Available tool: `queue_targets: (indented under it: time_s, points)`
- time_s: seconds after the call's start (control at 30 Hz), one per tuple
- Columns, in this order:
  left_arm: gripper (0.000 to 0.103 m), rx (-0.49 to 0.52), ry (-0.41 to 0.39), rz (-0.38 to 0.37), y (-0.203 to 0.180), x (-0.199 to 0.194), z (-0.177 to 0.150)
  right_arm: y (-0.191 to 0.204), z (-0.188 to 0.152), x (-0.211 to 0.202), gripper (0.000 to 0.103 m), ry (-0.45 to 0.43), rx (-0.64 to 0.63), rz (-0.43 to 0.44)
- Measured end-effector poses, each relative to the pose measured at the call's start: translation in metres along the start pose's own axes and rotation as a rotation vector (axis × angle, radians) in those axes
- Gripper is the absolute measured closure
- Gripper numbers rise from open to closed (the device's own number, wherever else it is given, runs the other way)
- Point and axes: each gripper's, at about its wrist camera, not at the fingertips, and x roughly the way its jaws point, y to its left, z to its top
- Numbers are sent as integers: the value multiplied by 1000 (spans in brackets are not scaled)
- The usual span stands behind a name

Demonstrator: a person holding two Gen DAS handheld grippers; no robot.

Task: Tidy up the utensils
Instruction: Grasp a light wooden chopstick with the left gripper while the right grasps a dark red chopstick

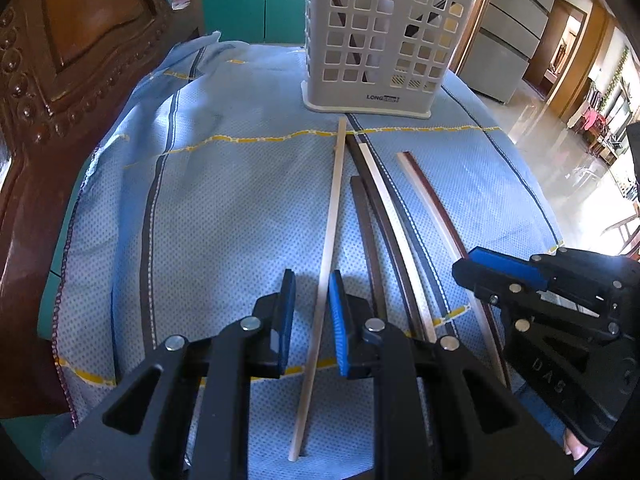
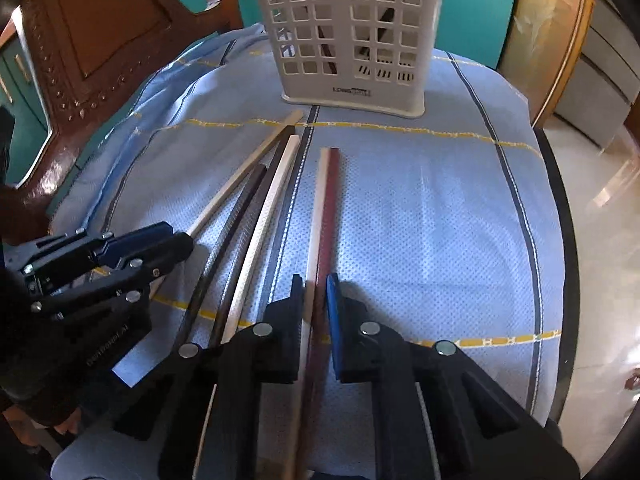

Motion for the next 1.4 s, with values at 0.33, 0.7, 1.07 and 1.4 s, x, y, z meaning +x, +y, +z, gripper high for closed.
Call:
queue_targets:
  time_s: [0.33,0.7,1.07,1.4]
  points:
    - [84,-12,-2,-8,0,-1,-1,-35,0,-25,89,-90,154,70]
    - [84,-15,-6,-8,0,-1,-2,-43,2,-12,88,-48,145,36]
    - [82,29,54,19,-10,17,30,-22,18,9,88,-17,30,-69]
    - [76,58,78,31,-18,47,79,-26,38,22,86,-29,-10,-99]
